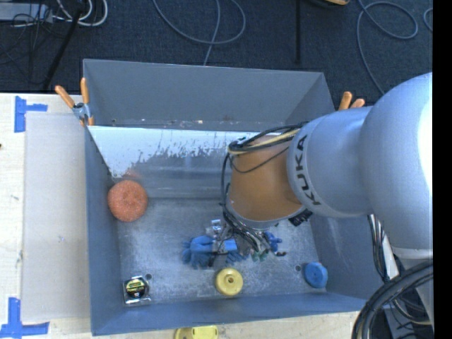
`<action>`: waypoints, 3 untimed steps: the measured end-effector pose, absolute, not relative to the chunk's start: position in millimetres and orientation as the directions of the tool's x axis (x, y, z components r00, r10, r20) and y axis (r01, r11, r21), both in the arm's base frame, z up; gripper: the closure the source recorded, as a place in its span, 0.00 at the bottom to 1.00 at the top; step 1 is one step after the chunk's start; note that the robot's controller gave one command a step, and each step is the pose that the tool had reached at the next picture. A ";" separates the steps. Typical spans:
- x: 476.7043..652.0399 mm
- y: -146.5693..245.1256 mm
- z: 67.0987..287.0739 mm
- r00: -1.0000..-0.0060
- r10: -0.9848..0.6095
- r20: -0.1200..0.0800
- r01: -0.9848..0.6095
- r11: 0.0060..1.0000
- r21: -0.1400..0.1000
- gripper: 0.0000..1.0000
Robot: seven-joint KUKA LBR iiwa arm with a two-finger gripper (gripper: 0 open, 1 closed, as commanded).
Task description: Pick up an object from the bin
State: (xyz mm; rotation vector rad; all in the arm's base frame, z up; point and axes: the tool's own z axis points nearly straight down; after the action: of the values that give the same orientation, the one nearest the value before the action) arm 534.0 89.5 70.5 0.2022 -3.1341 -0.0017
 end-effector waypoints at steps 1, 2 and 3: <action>546.9 85.6 121.2 -0.992 -0.125 0.007 -0.125 0.992 0.000 1.00; 557.4 101.2 138.0 -0.989 -0.148 -0.012 -0.148 0.989 0.000 1.00; 557.4 104.9 125.1 -0.988 -0.156 -0.004 -0.156 0.988 0.001 1.00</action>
Offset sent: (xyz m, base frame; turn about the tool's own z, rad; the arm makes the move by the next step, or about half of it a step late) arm 0.0238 0.0396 -0.0005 -0.0565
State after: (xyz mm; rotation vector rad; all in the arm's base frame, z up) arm 557.4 104.9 125.1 0.2468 -3.1358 -0.0014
